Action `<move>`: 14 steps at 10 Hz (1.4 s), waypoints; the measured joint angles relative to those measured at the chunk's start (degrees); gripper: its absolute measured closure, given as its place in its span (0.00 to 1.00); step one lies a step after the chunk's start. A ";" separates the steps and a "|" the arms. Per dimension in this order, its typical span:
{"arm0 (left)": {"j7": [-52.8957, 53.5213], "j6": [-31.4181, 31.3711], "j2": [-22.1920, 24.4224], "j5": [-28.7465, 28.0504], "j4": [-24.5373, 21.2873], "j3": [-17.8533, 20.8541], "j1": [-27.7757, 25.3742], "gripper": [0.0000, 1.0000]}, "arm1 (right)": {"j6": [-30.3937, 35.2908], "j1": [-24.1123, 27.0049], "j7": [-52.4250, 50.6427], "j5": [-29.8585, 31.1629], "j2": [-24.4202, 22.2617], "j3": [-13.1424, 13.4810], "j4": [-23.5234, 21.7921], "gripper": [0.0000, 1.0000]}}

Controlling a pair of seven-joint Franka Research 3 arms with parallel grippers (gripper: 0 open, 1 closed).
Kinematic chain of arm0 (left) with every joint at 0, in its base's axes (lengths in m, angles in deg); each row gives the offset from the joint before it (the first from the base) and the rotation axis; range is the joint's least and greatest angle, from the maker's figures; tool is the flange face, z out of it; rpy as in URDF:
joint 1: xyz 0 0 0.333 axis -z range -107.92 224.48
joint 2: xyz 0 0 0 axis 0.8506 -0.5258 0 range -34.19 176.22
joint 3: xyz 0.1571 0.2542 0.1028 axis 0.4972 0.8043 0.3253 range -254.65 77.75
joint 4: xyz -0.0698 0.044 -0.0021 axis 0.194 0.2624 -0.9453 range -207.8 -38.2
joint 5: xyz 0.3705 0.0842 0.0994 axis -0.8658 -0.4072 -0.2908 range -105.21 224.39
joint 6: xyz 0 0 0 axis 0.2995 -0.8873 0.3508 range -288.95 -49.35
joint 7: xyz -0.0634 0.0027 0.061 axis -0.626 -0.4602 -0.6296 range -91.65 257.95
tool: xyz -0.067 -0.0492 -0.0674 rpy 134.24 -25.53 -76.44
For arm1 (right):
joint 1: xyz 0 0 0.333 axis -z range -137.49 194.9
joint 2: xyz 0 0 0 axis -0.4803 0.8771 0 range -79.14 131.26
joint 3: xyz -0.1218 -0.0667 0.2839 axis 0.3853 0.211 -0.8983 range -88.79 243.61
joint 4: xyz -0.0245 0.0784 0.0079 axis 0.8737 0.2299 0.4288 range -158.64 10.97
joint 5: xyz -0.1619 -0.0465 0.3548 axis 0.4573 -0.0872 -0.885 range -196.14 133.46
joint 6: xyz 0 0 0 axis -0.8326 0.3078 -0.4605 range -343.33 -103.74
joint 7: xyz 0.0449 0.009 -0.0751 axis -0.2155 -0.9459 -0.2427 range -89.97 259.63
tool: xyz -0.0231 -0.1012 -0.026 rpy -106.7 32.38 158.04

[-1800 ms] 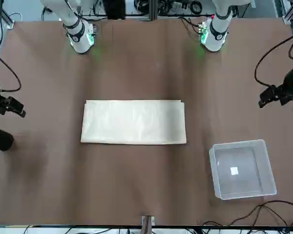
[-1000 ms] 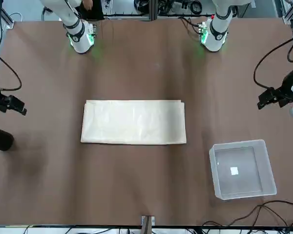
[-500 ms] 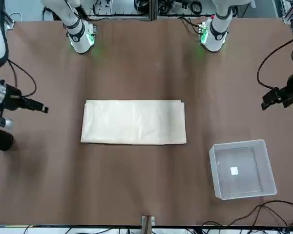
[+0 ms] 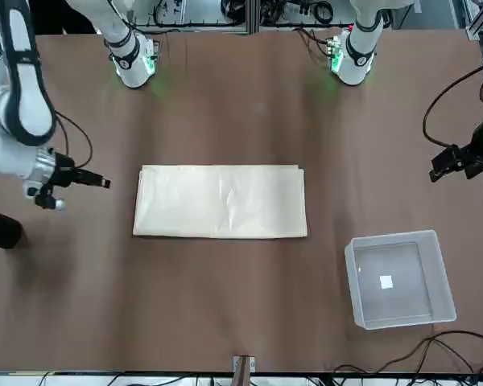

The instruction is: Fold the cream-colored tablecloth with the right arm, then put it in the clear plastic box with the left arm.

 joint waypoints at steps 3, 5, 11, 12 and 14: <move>0.41 0.00 0.01 0.49 0.75 -0.51 0.19 0.00 | -6.65 -1.38 -9.43 -9.18 5.10 -0.37 -3.66 0.00; 0.42 0.01 0.00 0.49 0.81 -0.59 0.63 0.00 | -11.32 -1.76 -13.91 -13.67 9.82 -2.22 -3.69 0.00; 0.41 0.06 0.00 0.49 0.83 -0.52 0.40 0.00 | -20.00 -2.43 -15.04 -16.05 14.43 -6.62 -3.55 0.17; 0.41 0.06 0.00 0.49 0.84 -0.50 0.36 0.00 | -20.56 -2.43 -15.53 -16.06 14.98 -6.62 -3.55 0.19; 0.40 0.07 0.00 0.49 0.84 -0.50 0.35 0.00 | -21.01 -2.42 -17.81 -17.77 15.60 -6.55 -3.57 0.30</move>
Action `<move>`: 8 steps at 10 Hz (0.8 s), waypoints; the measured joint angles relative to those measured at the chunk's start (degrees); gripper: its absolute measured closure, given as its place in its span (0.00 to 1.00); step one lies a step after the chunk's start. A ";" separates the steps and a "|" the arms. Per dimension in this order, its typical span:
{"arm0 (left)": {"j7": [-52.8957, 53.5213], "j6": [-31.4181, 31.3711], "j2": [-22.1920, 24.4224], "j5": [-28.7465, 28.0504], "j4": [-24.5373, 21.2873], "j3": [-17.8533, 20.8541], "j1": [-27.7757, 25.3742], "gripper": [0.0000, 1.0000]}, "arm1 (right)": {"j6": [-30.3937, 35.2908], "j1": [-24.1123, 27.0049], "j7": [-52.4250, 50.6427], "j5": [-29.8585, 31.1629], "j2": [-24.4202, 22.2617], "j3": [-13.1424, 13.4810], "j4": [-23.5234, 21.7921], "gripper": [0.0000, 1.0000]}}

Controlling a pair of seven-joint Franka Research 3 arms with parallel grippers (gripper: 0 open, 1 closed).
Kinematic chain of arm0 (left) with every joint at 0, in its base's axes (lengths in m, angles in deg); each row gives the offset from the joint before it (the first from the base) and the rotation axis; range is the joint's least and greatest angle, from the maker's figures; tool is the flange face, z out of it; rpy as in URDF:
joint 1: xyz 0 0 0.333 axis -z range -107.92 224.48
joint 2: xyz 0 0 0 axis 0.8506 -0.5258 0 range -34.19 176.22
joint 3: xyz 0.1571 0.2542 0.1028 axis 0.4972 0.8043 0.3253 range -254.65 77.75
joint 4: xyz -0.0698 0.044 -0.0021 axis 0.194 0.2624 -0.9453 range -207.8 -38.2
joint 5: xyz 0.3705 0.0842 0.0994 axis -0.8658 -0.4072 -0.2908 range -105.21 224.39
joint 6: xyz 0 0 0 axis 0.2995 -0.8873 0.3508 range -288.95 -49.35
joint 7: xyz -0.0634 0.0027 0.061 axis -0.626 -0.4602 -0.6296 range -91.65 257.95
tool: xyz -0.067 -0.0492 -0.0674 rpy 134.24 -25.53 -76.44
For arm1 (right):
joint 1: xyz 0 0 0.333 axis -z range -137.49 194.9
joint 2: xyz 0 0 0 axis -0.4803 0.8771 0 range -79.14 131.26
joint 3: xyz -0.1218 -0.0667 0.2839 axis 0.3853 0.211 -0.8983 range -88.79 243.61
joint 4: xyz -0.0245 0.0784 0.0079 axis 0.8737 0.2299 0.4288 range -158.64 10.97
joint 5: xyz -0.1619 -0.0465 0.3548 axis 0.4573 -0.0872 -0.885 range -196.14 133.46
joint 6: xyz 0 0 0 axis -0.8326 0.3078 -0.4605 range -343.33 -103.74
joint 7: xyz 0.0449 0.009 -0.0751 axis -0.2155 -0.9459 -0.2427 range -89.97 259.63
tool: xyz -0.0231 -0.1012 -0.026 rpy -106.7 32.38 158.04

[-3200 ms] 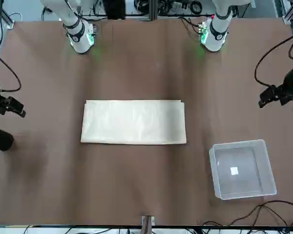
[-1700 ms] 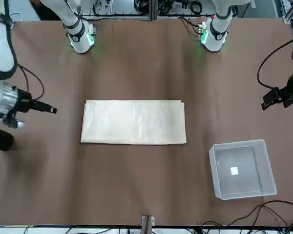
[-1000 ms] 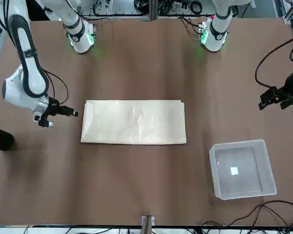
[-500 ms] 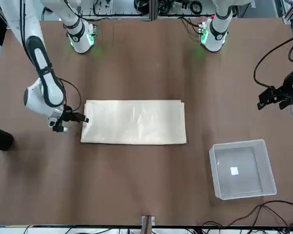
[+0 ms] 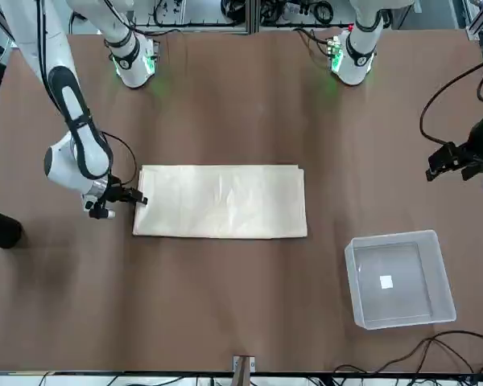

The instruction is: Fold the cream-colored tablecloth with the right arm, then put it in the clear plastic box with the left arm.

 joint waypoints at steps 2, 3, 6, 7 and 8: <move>-0.02 0.03 0.00 0.00 0.03 -0.01 0.03 0.00 | -0.31 0.00 -4.79 -3.60 0.87 0.06 -0.02 0.43; -0.02 0.06 0.00 0.00 0.03 -0.02 0.08 0.00 | -0.39 0.00 -5.76 -4.00 1.17 0.05 0.01 0.51; -0.02 0.08 0.00 0.00 0.10 -0.02 0.07 0.00 | -0.32 -0.06 -6.02 -4.20 1.25 -0.66 0.33 0.70; -0.02 0.08 0.00 0.00 0.12 0.00 0.03 0.00 | -0.29 -0.15 -6.02 -4.30 1.26 -0.87 0.64 0.77; -0.02 0.08 0.00 0.00 0.12 0.00 0.02 0.00 | -0.25 -0.24 -6.02 -4.42 1.26 -1.02 1.13 0.80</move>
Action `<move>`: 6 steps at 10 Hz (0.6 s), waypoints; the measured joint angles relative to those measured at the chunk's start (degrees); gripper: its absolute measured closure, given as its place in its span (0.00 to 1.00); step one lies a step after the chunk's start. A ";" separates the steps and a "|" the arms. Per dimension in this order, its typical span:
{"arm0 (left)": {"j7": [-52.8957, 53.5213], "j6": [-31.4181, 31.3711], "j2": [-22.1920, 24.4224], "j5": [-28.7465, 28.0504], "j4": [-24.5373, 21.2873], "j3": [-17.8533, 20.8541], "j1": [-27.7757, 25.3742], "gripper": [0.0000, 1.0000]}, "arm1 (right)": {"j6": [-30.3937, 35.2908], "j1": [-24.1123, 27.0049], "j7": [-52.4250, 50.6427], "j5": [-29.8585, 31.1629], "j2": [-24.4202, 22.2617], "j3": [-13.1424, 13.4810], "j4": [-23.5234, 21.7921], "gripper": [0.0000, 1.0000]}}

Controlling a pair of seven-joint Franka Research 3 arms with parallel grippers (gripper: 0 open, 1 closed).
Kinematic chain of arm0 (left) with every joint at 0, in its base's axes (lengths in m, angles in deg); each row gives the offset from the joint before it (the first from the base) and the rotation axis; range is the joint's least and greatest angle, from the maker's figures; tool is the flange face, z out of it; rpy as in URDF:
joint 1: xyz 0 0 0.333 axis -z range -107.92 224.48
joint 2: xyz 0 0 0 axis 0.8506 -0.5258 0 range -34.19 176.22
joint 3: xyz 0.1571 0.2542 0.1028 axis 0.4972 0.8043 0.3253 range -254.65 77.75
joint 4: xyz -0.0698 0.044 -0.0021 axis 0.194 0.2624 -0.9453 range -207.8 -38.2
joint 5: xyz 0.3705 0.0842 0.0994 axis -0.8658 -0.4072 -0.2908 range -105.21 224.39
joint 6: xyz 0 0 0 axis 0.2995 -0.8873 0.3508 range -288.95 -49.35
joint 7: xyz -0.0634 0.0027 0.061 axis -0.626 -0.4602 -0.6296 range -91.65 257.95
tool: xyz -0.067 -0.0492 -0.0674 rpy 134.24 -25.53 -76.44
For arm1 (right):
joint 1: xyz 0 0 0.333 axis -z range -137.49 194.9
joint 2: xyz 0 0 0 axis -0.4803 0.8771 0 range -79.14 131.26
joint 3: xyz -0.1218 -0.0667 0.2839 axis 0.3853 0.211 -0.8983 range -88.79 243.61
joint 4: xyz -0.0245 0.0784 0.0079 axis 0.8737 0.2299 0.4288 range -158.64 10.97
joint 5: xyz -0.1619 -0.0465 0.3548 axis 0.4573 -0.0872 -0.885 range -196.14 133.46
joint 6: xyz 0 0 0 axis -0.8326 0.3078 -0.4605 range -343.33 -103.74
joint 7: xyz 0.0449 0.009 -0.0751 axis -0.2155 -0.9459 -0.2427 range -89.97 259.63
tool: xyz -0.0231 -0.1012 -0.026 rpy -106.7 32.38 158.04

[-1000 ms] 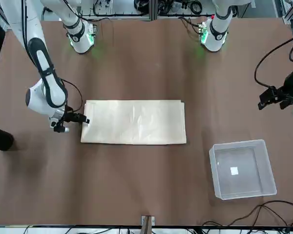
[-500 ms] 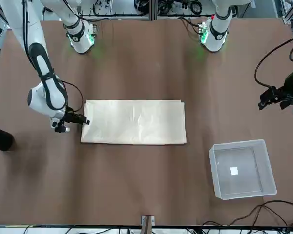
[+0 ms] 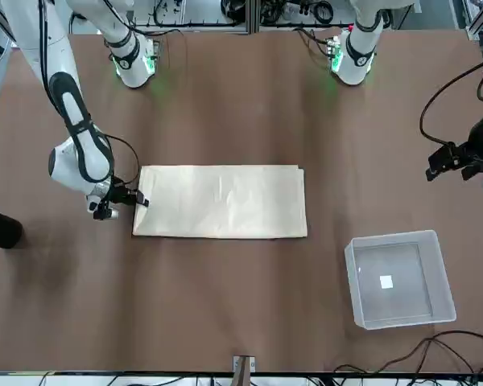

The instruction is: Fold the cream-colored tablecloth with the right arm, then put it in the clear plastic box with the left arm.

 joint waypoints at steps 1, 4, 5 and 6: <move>0.00 0.00 0.00 0.00 0.02 0.00 -0.02 0.00 | 0.00 -0.12 0.00 -0.02 0.00 -0.07 0.70 0.85; 0.00 0.00 0.00 0.00 0.05 0.01 -0.04 0.00 | -0.03 -0.72 -0.25 1.22 -0.09 -0.10 2.61 0.96; 0.00 0.00 0.00 0.00 0.05 0.01 -0.04 0.00 | -0.04 -0.90 -0.27 3.30 -0.38 -0.10 3.23 0.96; 0.00 0.00 0.00 0.00 0.05 0.01 -0.04 0.00 | -0.06 -1.04 -0.26 5.19 -0.83 -0.11 3.88 0.96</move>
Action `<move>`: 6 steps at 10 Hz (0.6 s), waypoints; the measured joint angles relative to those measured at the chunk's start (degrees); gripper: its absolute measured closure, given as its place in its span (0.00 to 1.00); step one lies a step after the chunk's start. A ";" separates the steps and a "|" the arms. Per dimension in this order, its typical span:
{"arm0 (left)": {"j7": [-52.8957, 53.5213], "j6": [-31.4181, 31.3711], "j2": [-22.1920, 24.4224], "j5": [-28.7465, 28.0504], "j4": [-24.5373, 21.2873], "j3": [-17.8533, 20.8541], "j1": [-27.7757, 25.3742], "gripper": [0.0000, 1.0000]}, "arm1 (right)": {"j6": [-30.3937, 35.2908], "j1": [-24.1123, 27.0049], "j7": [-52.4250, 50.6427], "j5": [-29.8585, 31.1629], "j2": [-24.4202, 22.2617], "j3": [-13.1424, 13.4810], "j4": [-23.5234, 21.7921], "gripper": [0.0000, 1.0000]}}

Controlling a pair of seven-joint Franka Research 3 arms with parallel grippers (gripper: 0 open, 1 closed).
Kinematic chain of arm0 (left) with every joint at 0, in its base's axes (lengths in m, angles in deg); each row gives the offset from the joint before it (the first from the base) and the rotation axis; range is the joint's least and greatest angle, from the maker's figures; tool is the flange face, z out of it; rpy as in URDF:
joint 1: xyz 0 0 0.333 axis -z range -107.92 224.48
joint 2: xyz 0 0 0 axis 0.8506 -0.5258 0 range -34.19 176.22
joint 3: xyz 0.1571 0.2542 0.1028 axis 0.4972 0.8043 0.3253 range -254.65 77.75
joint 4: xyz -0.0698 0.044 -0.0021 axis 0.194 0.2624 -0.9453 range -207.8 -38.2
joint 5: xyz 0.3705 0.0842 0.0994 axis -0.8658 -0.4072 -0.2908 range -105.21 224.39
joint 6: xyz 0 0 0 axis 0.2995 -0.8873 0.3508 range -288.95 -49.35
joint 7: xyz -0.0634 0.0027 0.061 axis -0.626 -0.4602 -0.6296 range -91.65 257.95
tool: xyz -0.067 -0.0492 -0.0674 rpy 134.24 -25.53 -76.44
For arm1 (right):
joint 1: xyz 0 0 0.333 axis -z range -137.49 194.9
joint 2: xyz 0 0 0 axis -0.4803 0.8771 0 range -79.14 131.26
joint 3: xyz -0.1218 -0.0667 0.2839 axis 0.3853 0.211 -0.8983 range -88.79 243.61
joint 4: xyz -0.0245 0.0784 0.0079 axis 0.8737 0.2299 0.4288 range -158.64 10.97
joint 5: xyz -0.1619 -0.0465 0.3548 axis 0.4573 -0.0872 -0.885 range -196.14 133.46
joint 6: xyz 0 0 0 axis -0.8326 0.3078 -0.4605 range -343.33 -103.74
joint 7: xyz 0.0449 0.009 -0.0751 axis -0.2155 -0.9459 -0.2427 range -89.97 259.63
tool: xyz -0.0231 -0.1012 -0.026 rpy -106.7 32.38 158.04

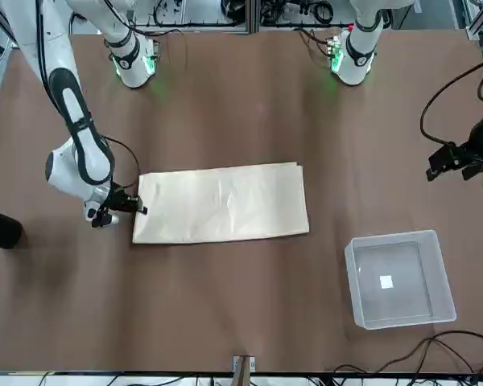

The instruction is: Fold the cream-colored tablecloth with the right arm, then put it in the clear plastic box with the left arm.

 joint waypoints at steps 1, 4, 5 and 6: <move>0.00 0.00 0.00 0.00 0.00 0.01 0.00 0.00 | -0.01 -0.08 0.17 1.68 -0.63 0.00 0.51 0.96; 0.00 0.00 0.00 0.00 0.01 0.02 -0.01 0.00 | 0.93 -0.16 10.67 11.93 -3.86 -0.74 1.00 0.96; 0.00 0.00 0.00 0.00 0.01 0.03 -0.01 0.00 | 1.73 -0.23 16.19 15.68 -5.32 -1.98 1.06 0.96; 0.00 0.00 0.00 0.00 0.02 0.02 0.00 0.00 | 2.51 -0.35 21.88 19.87 -6.64 -3.34 1.21 0.96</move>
